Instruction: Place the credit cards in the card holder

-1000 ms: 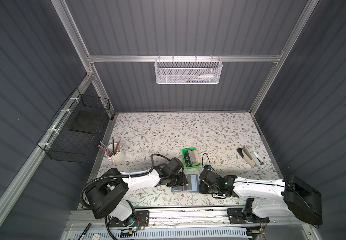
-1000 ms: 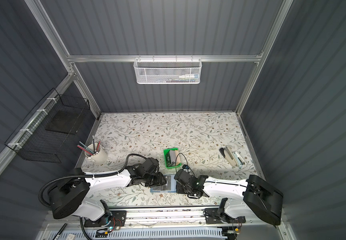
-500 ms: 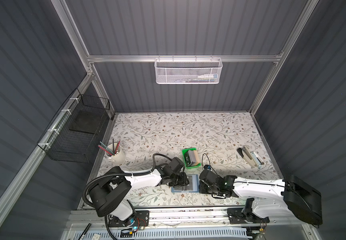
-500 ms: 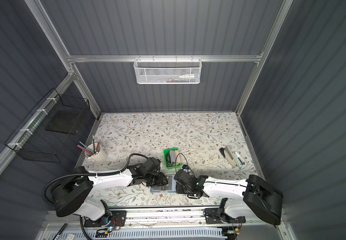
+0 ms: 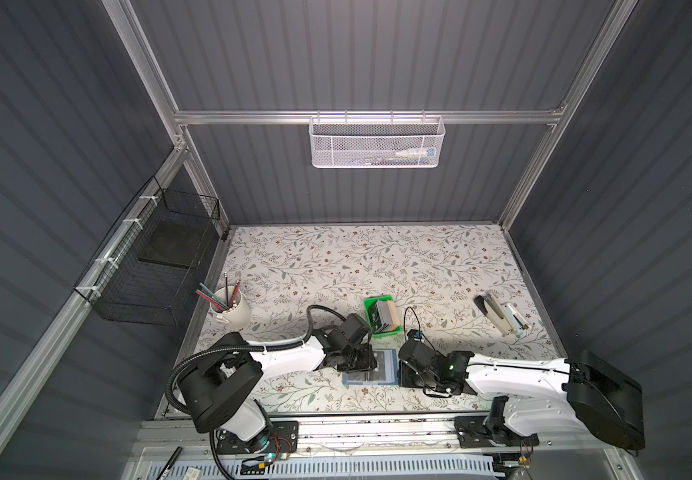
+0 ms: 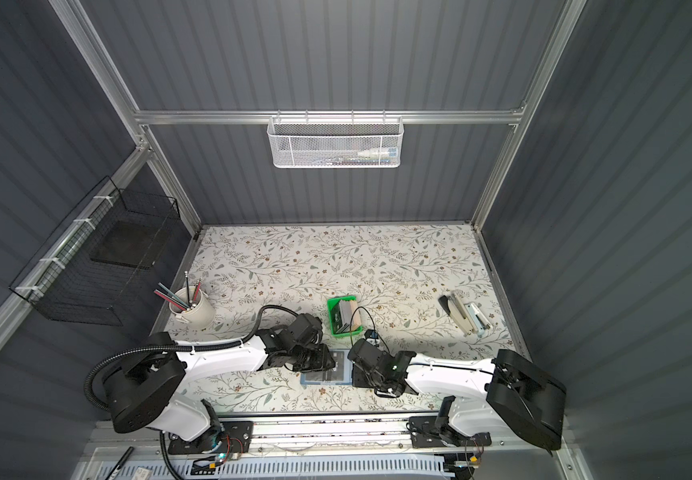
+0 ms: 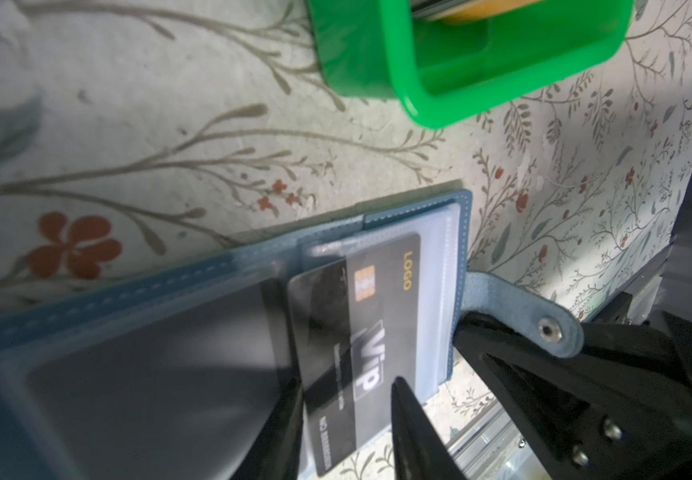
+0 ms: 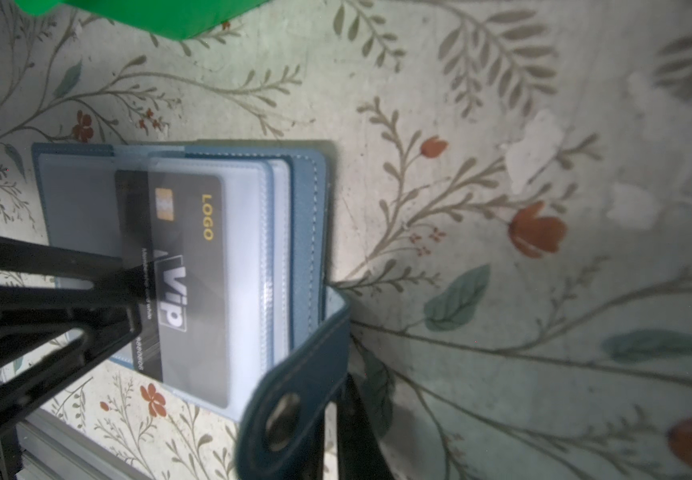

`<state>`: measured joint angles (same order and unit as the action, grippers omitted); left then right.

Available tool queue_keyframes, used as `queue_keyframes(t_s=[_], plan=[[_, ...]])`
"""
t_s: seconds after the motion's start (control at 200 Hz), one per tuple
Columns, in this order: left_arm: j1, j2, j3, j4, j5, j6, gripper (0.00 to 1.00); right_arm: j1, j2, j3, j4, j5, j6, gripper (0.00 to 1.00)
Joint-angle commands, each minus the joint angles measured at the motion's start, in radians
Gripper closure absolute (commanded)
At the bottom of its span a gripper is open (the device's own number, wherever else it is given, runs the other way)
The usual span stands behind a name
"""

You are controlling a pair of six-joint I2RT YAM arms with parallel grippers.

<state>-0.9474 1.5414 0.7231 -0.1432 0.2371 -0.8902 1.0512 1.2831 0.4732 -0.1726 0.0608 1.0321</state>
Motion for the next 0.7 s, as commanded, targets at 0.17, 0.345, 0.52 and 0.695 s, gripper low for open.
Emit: queue_keyframes(t_s=[0.17,0.345,0.52,0.695], plan=[[-0.03,0.019,0.025,0.058,0.032,0.025,0.68,0.006,0.035,-0.002,-0.08,0.016,0.0,0.89],[-0.054,0.02,0.037,0.056,0.018,0.023,0.69,0.006,0.043,0.007,-0.089,0.019,-0.006,0.89],[-0.057,0.006,0.015,0.048,0.003,0.009,0.7,0.006,0.033,0.018,-0.102,0.03,-0.01,0.89],[-0.057,-0.022,-0.011,0.045,-0.013,-0.008,0.69,0.006,0.036,0.026,-0.104,0.031,-0.016,0.89]])
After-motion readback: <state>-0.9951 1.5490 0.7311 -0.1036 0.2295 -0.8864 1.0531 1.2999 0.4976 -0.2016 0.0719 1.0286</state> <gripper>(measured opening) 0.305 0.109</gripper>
